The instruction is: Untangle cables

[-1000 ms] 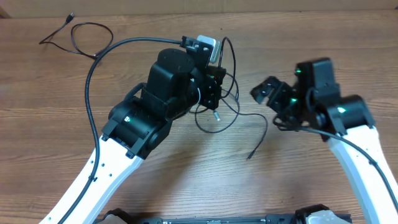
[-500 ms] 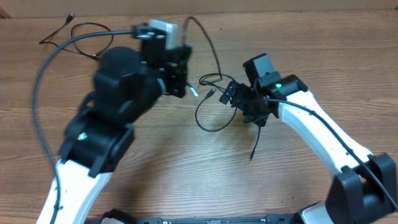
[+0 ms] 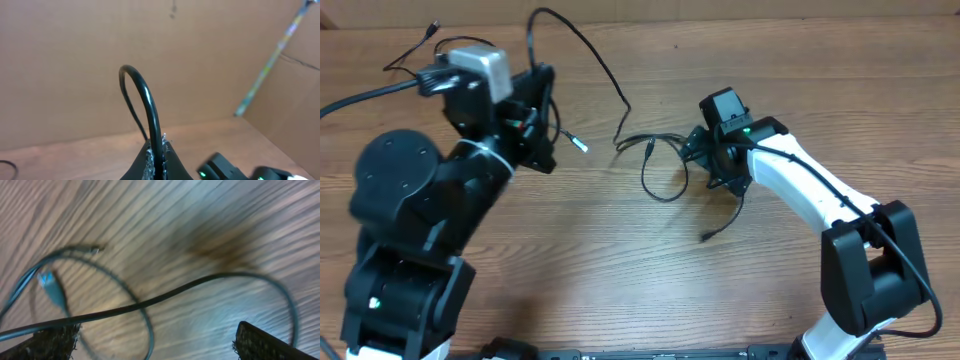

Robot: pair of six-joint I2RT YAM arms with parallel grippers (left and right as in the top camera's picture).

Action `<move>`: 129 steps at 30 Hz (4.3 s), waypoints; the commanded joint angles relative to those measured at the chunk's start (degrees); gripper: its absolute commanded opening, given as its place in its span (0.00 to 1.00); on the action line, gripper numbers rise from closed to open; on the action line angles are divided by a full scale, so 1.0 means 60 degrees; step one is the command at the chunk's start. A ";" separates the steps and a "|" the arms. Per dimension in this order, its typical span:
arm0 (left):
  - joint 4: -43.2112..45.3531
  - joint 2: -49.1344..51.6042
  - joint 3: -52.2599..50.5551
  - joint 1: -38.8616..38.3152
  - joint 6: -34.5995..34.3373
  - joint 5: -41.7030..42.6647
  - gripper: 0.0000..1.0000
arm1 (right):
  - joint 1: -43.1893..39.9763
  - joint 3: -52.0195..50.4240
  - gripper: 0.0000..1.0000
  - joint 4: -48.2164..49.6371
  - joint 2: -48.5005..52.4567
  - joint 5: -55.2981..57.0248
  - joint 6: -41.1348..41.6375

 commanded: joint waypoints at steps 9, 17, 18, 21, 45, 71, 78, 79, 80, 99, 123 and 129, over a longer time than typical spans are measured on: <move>0.0069 -0.0404 0.0084 0.0565 0.0233 0.0051 0.04 | -0.0532 -0.0004 1.00 0.0036 0.0022 -0.2033 -0.0346; -0.0011 -0.0237 0.0084 0.0565 0.0229 0.0051 0.04 | -0.0415 0.0015 1.00 0.0350 0.0011 -0.4524 -0.0342; -0.0015 -0.0189 0.0084 0.0565 0.0226 0.0051 0.04 | -0.0401 0.0015 1.00 0.0576 0.0011 -0.4940 -0.0339; -0.0015 -0.0113 0.0084 0.0565 0.0127 0.0051 0.04 | -0.0255 0.0015 1.00 0.1370 0.0011 -0.5745 -0.0219; 0.0739 -0.0051 0.0084 0.0586 0.0514 -0.1592 0.04 | 0.1559 -0.0004 0.09 0.0667 0.0718 -0.0772 0.3920; -0.0084 0.2157 0.2721 0.5016 0.1920 -0.4382 0.04 | -0.1770 -0.0004 0.04 -0.1541 0.0769 0.1738 0.2113; 0.0659 0.3198 0.2801 0.6801 0.1916 -0.3144 0.04 | -0.1738 -0.0004 0.04 -0.1530 0.0780 0.1741 0.2116; 0.0765 0.3388 0.2801 0.6994 0.1902 -0.3078 0.04 | -0.1738 -0.0004 0.04 -0.1512 0.0780 0.1738 0.2116; 0.0772 0.3552 0.2801 0.7107 0.1851 -0.3075 0.04 | -0.1738 -0.0004 0.04 -0.1512 0.0780 0.1738 0.2116; -0.1657 0.5963 0.2801 0.7745 -0.1887 -0.1796 0.04 | -0.1738 -0.0004 0.04 -0.1512 0.1045 0.1738 0.2116; -0.3526 1.0043 0.2798 0.8575 -0.3832 -0.3632 0.59 | -0.1738 -0.0004 0.04 -0.2127 0.1053 0.1450 0.2113; -0.3592 1.0032 0.2845 0.8557 -0.3956 -0.2820 1.00 | -0.1738 -0.0004 0.11 -0.2167 0.1053 0.1450 0.2113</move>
